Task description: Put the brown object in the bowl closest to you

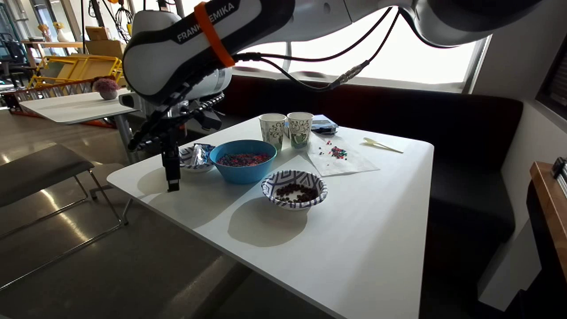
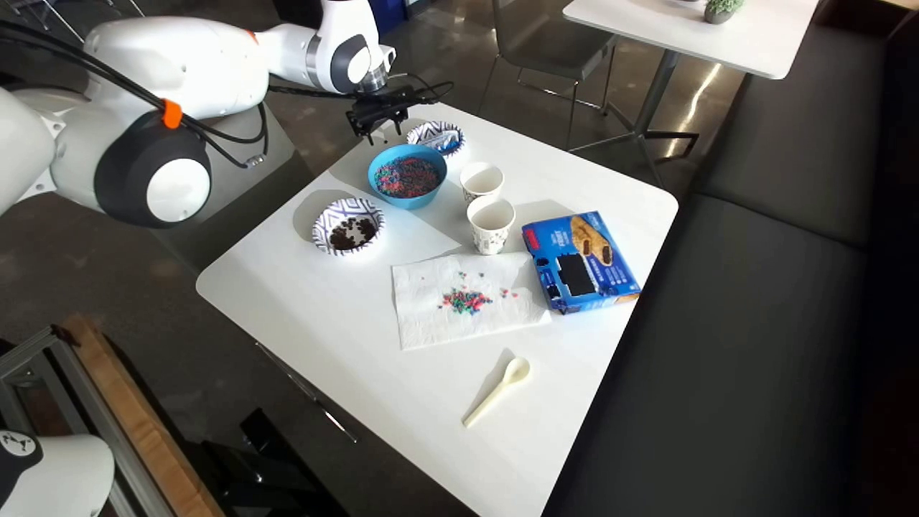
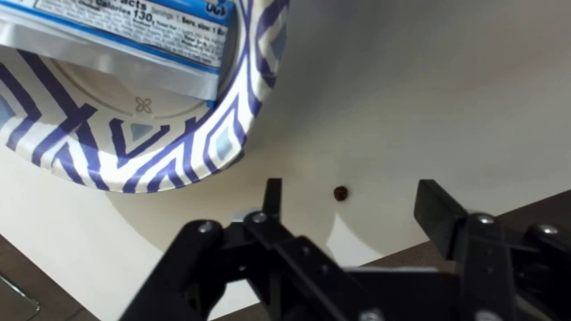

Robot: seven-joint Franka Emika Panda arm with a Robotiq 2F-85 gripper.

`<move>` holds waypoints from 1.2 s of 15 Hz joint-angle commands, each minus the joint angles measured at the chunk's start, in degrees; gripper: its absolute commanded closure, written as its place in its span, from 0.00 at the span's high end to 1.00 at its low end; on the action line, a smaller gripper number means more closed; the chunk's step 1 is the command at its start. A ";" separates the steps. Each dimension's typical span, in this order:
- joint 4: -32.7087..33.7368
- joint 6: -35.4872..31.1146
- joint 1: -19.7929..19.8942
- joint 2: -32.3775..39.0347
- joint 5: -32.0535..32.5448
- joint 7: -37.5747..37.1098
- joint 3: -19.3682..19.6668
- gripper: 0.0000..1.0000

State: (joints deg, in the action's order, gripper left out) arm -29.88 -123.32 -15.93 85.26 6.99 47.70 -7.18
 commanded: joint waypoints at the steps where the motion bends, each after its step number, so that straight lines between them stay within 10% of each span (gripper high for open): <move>1: -1.03 -1.83 1.22 0.00 -2.58 3.60 -1.43 0.73; 18: -3.42 -4.03 3.26 0.00 -7.93 9.50 -4.11 0.45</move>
State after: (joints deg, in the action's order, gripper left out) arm -32.05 -125.79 -13.28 85.26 0.59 55.68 -10.63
